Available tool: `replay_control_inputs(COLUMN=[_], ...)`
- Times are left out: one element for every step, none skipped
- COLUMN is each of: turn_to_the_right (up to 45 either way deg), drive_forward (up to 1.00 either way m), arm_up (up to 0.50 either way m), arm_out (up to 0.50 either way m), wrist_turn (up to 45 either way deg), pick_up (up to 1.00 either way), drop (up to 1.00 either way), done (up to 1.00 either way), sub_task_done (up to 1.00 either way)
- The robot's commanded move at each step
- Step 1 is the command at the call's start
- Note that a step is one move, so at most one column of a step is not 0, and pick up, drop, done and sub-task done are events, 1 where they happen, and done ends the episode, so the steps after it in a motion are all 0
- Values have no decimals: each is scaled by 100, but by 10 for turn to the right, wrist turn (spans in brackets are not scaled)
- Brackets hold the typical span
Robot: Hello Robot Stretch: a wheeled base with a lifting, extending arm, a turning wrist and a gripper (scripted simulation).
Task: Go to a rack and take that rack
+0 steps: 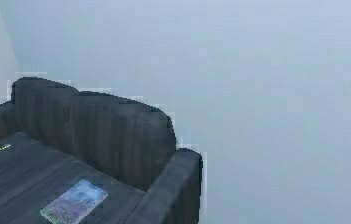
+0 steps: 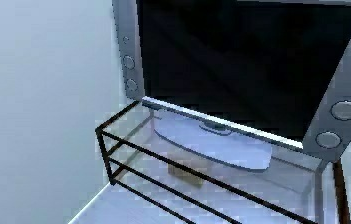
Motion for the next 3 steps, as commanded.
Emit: replay_control_inputs(turn_to_the_right=[-450, -180, 0], drive_forward=[0, 0, 0], arm_up=[0, 0, 28], arm_out=[0, 0, 0], wrist_turn=[0, 0, 0], pick_up=[0, 0, 0], drop=[0, 0, 0], done=[0, 0, 0], sub_task_done=[0, 0, 0])
